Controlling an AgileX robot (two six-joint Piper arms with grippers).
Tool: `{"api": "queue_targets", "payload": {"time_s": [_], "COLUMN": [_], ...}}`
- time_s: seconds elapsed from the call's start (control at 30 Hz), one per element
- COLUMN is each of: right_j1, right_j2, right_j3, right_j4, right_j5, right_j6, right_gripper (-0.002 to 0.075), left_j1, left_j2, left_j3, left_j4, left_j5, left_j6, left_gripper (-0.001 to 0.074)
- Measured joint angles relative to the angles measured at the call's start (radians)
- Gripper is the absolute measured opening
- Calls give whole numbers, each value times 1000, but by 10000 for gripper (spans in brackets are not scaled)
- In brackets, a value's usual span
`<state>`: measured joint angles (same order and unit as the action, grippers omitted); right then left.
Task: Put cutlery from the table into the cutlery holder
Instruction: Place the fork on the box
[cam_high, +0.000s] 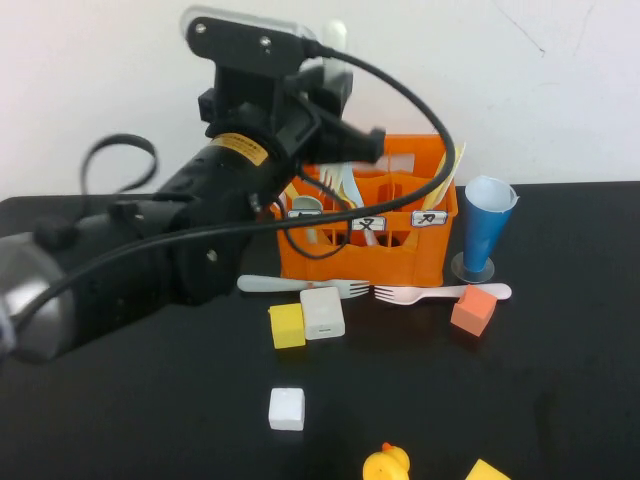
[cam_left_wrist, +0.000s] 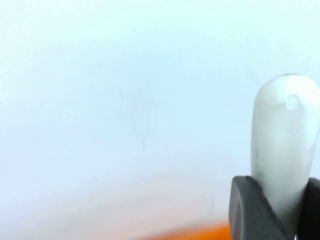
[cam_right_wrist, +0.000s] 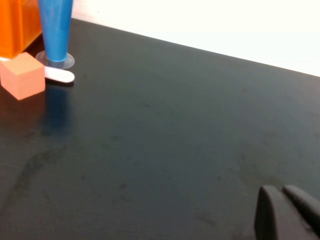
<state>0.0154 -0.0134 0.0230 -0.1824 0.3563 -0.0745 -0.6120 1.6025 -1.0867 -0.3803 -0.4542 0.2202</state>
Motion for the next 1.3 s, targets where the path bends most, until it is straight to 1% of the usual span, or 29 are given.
{"api": "queue_targets", "payload": {"time_s": [0.17,0.23,0.3,0.57,0.77,0.83,1.0,1.1,1.23,1.27,1.3], "right_j1": [0,0,0,0,0,0,0,0,0,0,0], "right_j2": [0,0,0,0,0,0,0,0,0,0,0], "right_j3": [0,0,0,0,0,0,0,0,0,0,0], "right_j4": [0,0,0,0,0,0,0,0,0,0,0], "right_j5": [2,2,2,2,2,2,2,2,2,2,2], "right_j6": [0,0,0,0,0,6,13,15,17,16,16], "right_gripper": [-3,-3,-3,-3,-3,-3,-3,-3,-3,-3,-3], "left_j1": [1,1,1,2,6,6,6,6,6,6,6], "left_j2": [106,157,205,339,399,412,416,414,372,350,314], "left_j3": [0,0,-2,-82,-145,-150,-150,-150,-148,-143,-129], "left_j4": [122,145,155,165,169,160,97,87,82,80,80], "left_j5": [-305,-392,-428,-441,-401,-383,-360,-358,-334,-326,-316], "left_j6": [-220,-253,-265,-307,-305,-305,-276,-265,-211,-185,-149], "left_gripper": [164,164,164,164,167,192,295,314,315,308,283]}}
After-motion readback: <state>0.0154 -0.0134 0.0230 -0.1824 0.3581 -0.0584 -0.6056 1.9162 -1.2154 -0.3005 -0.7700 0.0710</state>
